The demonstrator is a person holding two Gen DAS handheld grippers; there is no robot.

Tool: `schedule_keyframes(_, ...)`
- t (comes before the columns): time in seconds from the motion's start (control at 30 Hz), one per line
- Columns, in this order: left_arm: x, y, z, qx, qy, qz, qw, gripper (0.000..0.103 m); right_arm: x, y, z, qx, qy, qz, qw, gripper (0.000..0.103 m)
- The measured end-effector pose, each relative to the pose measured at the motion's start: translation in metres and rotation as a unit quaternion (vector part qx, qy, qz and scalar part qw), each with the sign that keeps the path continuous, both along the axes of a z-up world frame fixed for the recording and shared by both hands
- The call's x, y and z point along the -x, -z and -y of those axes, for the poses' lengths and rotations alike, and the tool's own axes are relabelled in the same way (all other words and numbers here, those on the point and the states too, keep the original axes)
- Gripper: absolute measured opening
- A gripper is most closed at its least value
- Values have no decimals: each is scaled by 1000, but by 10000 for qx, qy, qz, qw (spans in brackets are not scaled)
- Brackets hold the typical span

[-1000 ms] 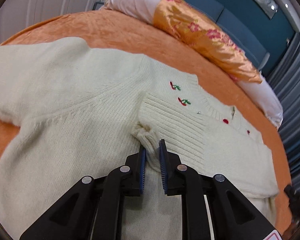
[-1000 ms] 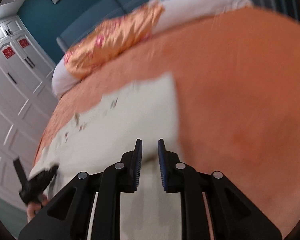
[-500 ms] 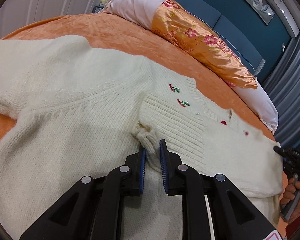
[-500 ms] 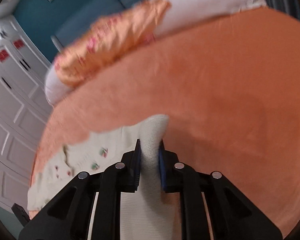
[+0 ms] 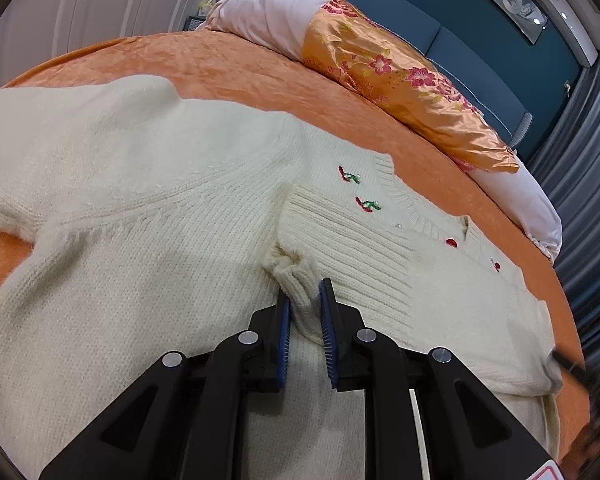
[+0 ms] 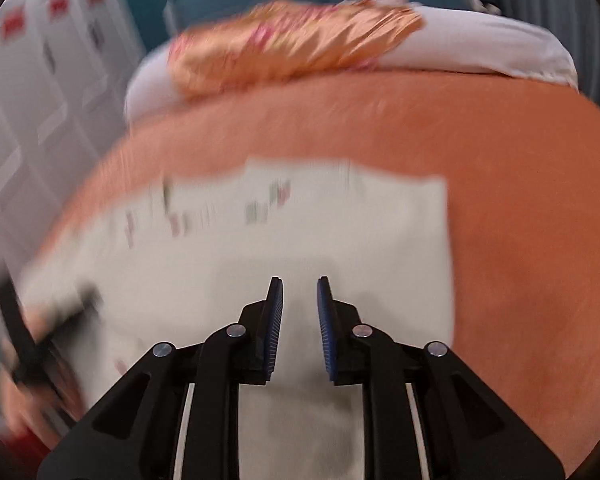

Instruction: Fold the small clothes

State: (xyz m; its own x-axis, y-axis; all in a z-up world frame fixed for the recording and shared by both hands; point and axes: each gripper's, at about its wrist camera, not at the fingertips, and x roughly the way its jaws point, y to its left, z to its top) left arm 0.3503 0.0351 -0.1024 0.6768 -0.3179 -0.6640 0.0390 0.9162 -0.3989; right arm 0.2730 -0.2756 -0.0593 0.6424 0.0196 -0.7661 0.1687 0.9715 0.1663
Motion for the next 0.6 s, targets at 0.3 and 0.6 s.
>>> schedule_keyframes(0.3, 1, -4, 1, -100, -16, -72, 9999, 18, 45, 16, 22, 161, 741, 208, 9969, 0)
schedule_keyframes(0.6, 38, -46, -109, -919, -878, -474, 9908, 46, 88, 11, -2, -297, 796, -206, 9962, 6)
